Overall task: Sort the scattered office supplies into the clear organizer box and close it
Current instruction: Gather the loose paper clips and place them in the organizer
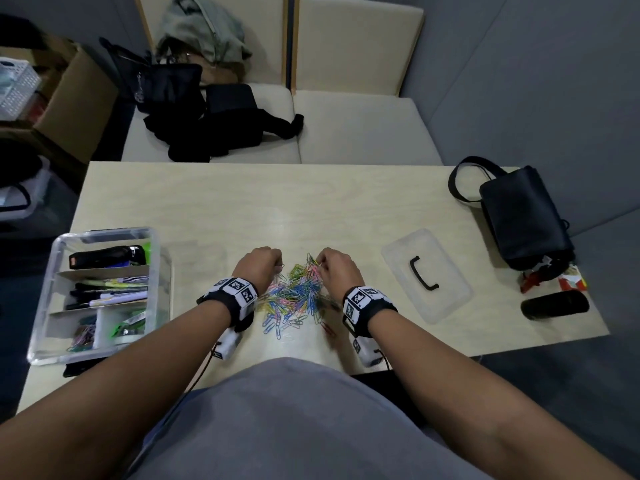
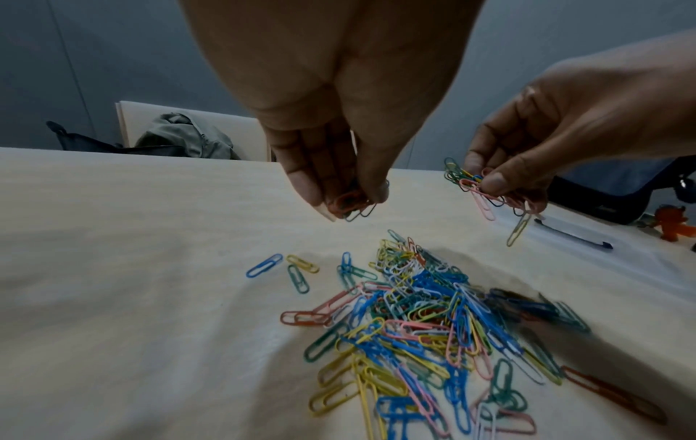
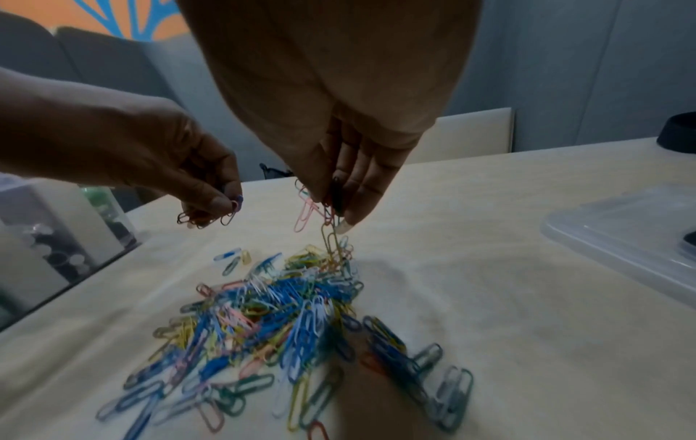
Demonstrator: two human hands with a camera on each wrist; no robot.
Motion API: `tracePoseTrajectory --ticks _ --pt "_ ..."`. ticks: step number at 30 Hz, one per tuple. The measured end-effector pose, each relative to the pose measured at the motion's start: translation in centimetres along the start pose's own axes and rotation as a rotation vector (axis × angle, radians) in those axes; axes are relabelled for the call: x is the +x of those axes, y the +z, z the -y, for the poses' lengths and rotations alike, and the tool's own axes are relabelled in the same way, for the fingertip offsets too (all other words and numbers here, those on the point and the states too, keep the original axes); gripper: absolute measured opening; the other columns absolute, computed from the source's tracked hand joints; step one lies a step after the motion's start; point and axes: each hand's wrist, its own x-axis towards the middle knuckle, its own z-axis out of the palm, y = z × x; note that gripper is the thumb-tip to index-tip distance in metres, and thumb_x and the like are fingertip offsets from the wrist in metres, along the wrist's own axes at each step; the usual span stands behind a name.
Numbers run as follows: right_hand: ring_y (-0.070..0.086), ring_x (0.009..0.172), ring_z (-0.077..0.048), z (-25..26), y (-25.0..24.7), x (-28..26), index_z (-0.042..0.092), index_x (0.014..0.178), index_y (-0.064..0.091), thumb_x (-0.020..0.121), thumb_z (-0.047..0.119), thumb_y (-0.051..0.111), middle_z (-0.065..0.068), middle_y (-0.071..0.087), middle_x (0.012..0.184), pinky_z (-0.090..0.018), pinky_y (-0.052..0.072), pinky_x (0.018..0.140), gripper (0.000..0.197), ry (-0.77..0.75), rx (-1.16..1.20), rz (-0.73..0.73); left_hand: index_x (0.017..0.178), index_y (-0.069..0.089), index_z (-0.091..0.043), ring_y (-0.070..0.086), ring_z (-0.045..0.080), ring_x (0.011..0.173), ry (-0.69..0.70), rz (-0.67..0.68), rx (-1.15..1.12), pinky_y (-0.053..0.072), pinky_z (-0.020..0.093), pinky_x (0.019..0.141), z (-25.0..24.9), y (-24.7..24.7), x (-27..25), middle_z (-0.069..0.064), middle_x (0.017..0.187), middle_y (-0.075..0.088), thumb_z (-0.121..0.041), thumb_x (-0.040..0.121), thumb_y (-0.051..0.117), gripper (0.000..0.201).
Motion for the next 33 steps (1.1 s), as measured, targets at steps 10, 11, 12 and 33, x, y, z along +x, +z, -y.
tracePoseTrajectory --ticks 10,11,12,33 --pt "0.063 0.075 -0.021 7.5 -1.5 1.2 0.013 0.096 0.064 0.091 0.015 0.063 -0.002 0.067 0.082 -0.037 0.054 0.069 0.006 -0.112 0.234 -0.133 0.088 0.068 -0.012 0.062 0.027 0.082 -0.065 -0.16 -0.169 0.047 0.033 0.069 0.6 -4.8 -2.0 0.006 0.085 0.069 -0.016 0.088 0.066 0.004" --pt "0.063 0.073 -0.02 8.3 -1.6 1.3 0.012 0.096 0.064 0.091 0.014 0.063 -0.002 0.067 0.081 -0.036 0.054 0.069 0.006 -0.124 0.254 -0.14 0.086 0.068 -0.012 0.062 0.027 0.081 -0.072 -0.181 -0.186 0.048 0.033 0.069 0.8 -5.4 -2.3 0.006 0.083 0.07 -0.015 0.087 0.067 0.004" --pt "0.063 0.07 -0.019 9.2 -1.6 1.4 0.011 0.096 0.064 0.091 0.014 0.063 -0.002 0.067 0.079 -0.034 0.053 0.068 0.006 -0.138 0.274 -0.145 0.085 0.068 -0.012 0.063 0.027 0.079 -0.08 -0.203 -0.204 0.048 0.033 0.068 1.1 -6.0 -2.6 0.005 0.08 0.07 -0.015 0.086 0.067 0.003" --pt "0.063 0.069 -0.016 25.3 6.0 0.3 0.014 0.094 0.064 0.09 0.012 0.064 -0.001 0.068 0.078 -0.039 0.056 0.07 0.005 -0.406 0.369 0.099 0.074 0.062 -0.016 0.06 0.022 0.069 -0.491 -0.454 -0.346 0.043 0.029 0.061 13.4 -11.1 -15.3 0.002 0.07 0.064 -0.019 0.083 0.072 0.013"
